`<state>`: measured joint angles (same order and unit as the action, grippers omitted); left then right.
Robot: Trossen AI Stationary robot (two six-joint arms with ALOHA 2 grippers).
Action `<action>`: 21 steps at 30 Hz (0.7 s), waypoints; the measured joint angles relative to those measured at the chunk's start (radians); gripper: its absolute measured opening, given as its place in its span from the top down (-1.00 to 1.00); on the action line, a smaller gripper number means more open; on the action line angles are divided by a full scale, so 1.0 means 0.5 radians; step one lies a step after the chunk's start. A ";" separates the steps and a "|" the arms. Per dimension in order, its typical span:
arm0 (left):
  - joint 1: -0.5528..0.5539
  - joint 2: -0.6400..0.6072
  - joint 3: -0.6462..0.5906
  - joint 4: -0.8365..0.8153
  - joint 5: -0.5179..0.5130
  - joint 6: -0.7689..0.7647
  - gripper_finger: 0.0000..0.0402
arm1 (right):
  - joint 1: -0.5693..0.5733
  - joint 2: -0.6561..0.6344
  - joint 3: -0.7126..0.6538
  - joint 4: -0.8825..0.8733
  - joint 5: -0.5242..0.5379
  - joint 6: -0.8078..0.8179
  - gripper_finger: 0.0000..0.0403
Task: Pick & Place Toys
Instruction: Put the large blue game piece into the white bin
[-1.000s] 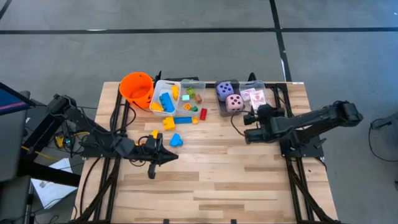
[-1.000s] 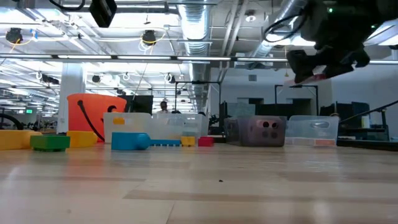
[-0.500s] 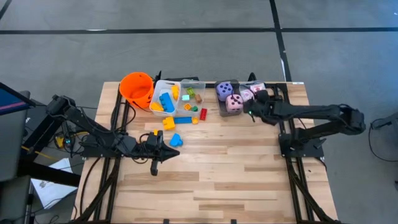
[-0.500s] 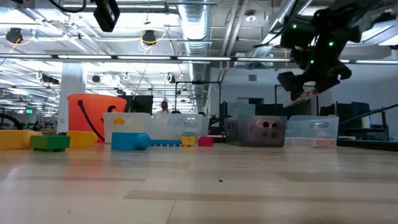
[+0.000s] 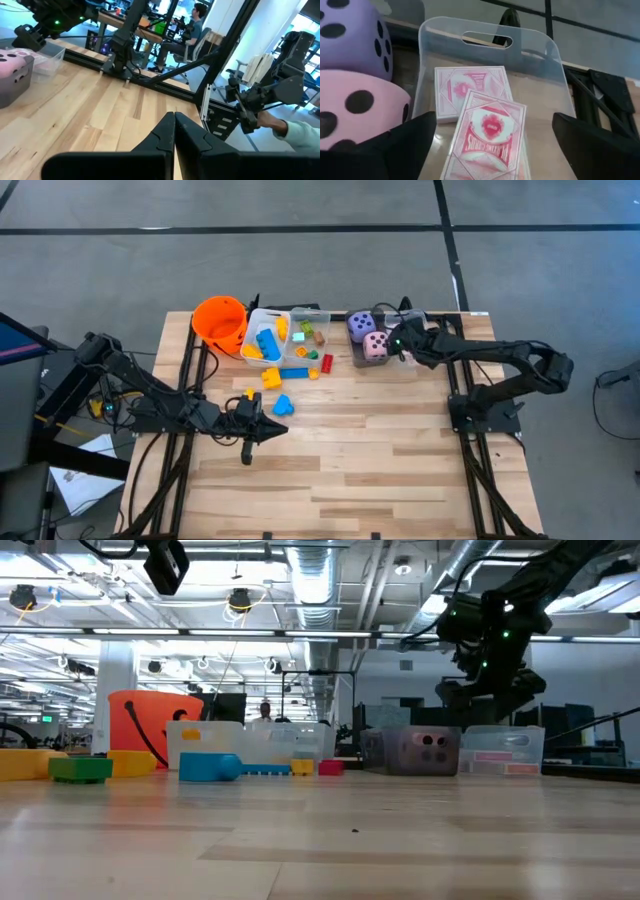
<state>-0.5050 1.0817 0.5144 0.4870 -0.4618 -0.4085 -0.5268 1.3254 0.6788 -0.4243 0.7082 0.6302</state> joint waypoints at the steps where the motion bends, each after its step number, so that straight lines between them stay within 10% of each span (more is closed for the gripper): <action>1: -0.001 0.000 0.000 0.000 0.000 0.000 1.00 | 0.008 0.006 0.000 0.002 -0.001 -0.029 -0.92; 21: 0.003 0.000 0.000 -0.002 0.000 0.000 1.00 | 1.558 0.081 0.000 0.354 0.442 0.380 -0.93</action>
<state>-0.5034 1.0817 0.5144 0.4862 -0.4618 -0.4086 0.2523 1.3661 0.6786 -0.2472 0.9294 0.8203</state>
